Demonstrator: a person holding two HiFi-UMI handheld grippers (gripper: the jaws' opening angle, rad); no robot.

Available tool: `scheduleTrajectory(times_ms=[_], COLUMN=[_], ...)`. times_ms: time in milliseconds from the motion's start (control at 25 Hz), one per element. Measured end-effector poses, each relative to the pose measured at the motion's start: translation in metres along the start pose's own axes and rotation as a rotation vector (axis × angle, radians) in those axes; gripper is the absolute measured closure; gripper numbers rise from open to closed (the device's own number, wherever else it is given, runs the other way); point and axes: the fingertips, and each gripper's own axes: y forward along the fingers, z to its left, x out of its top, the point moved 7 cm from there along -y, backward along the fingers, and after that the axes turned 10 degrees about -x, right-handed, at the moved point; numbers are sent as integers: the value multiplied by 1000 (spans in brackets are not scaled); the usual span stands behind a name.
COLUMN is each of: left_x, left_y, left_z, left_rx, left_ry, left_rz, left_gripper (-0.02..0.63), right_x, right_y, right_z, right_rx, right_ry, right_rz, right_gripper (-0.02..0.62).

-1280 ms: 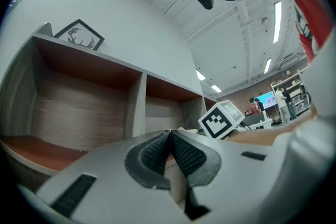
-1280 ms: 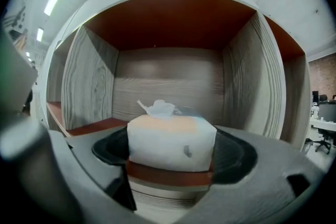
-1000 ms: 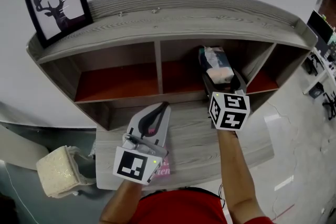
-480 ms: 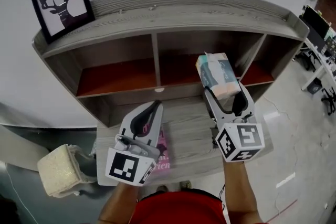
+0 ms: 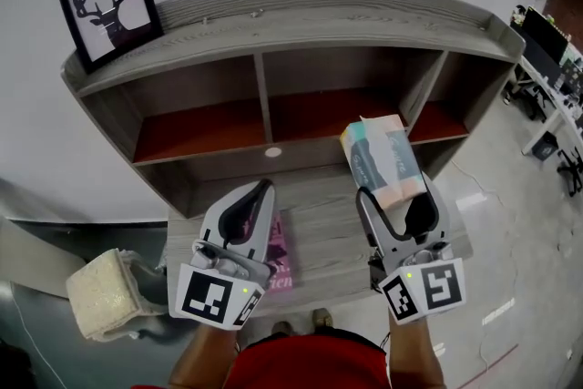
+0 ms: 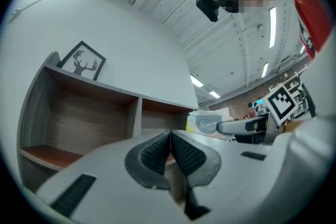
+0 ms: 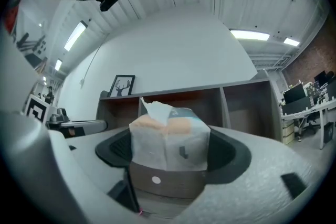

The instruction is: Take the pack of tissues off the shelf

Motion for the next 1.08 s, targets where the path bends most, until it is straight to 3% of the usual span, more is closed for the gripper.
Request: scheduleTrajectory(times_ms=[1080], left_x=[11], left_y=[4], left_z=[-23], left_rx=[-30], left_ry=[20], left_rz=[-15], left_gripper=[597], right_x=[-4], right_y=[-24], right_z=[-12], right_rx=[-14], right_ry=[0], right_rz=[7], right_gripper=[218])
